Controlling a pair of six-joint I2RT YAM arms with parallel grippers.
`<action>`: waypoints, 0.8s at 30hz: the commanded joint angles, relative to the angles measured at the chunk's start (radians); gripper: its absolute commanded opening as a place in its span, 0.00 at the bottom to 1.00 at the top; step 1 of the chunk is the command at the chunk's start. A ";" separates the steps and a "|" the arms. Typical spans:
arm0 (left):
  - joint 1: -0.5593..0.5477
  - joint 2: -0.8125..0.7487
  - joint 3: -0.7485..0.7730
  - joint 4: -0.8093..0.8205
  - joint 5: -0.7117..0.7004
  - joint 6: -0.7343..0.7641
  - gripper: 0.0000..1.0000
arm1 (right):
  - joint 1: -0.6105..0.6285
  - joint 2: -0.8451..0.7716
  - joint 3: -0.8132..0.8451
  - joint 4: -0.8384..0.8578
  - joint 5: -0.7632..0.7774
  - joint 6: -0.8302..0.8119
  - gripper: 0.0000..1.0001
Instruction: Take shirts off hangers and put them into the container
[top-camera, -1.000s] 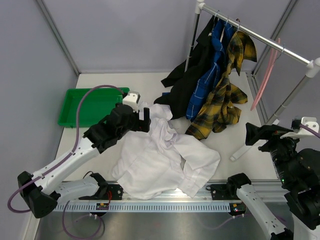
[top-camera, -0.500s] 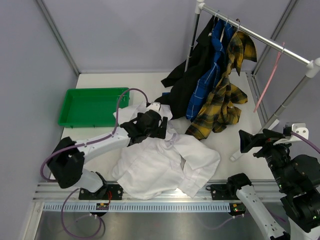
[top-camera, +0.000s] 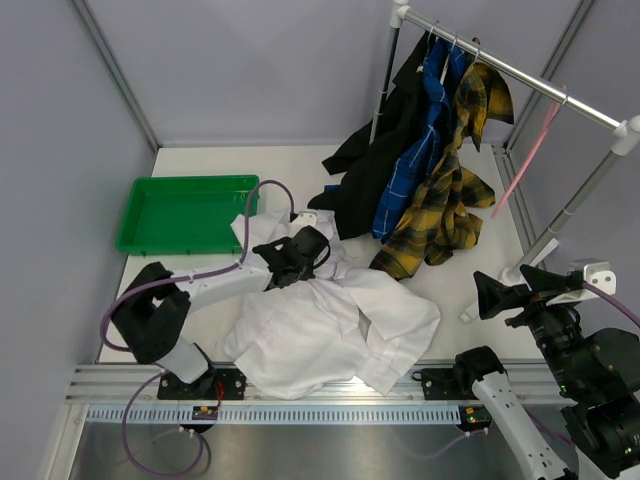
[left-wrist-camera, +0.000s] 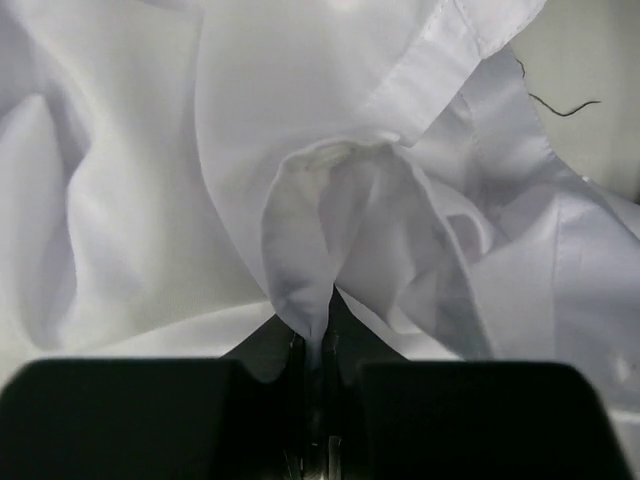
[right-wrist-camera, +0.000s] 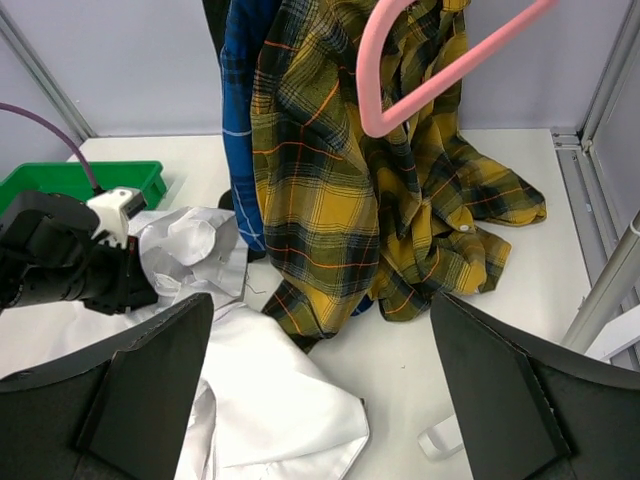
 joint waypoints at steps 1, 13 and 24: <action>-0.004 -0.136 0.068 -0.131 -0.135 -0.019 0.00 | -0.002 -0.011 -0.004 0.028 -0.041 -0.034 0.99; 0.219 -0.305 0.419 -0.427 -0.239 0.199 0.00 | -0.002 -0.042 -0.025 0.034 -0.067 -0.028 0.99; 0.560 -0.280 0.632 -0.452 -0.215 0.335 0.02 | -0.002 -0.058 -0.039 0.048 -0.082 -0.020 0.99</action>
